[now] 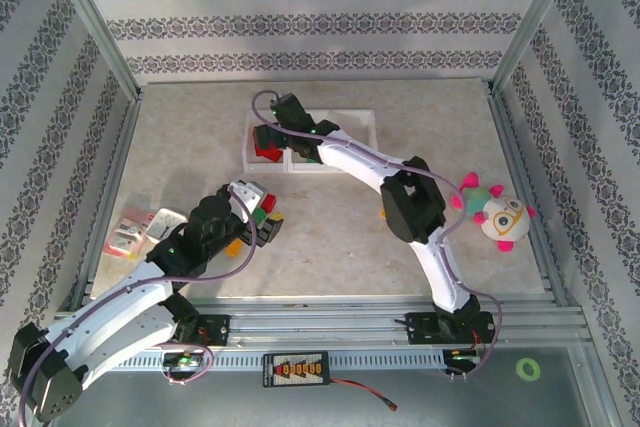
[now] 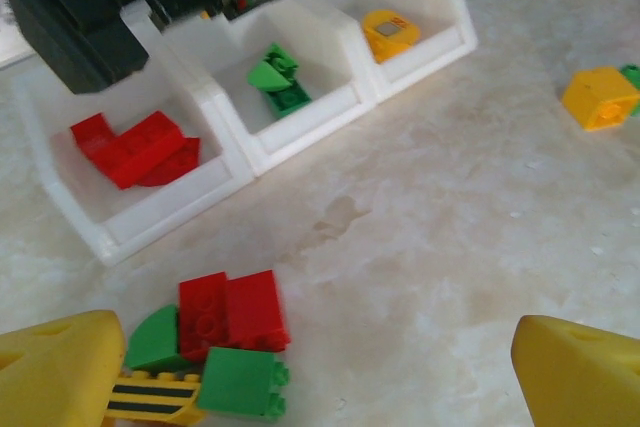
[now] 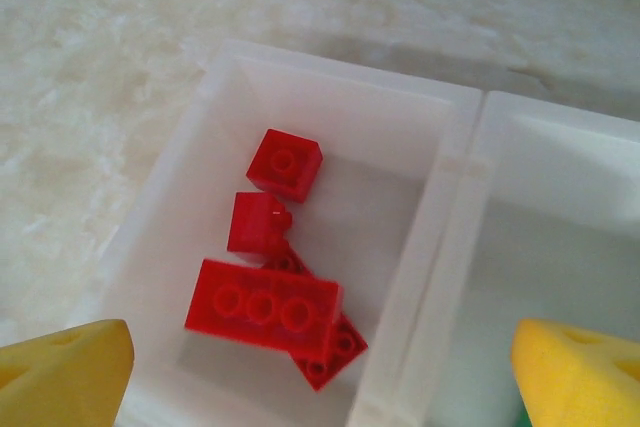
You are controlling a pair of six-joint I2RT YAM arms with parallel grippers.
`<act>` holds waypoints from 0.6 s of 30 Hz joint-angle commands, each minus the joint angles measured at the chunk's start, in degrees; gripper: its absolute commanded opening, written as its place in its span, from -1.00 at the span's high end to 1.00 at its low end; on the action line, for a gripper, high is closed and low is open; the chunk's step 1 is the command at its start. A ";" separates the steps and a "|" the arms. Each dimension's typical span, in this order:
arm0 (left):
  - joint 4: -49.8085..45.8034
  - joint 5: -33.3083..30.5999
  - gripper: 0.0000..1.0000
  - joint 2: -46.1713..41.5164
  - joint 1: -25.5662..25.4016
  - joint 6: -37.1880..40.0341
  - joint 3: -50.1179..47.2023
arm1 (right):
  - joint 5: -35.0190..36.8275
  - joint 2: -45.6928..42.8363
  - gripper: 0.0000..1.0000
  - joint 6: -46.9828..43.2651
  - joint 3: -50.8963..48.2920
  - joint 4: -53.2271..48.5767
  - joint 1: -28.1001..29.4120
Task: Sort the legos into containers by color
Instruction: Place the lego in the container, then pick up the lego from the center of the table.
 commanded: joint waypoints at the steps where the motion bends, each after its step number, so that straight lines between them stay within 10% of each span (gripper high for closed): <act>1: 4.55 9.44 -0.99 1.18 -0.32 3.57 -0.70 | 1.87 -10.40 -0.94 -0.02 -9.15 4.77 -0.61; 18: 19.27 25.44 -0.99 20.49 -1.32 5.37 4.72 | 4.25 -47.42 -0.90 13.09 -57.12 -4.73 -14.10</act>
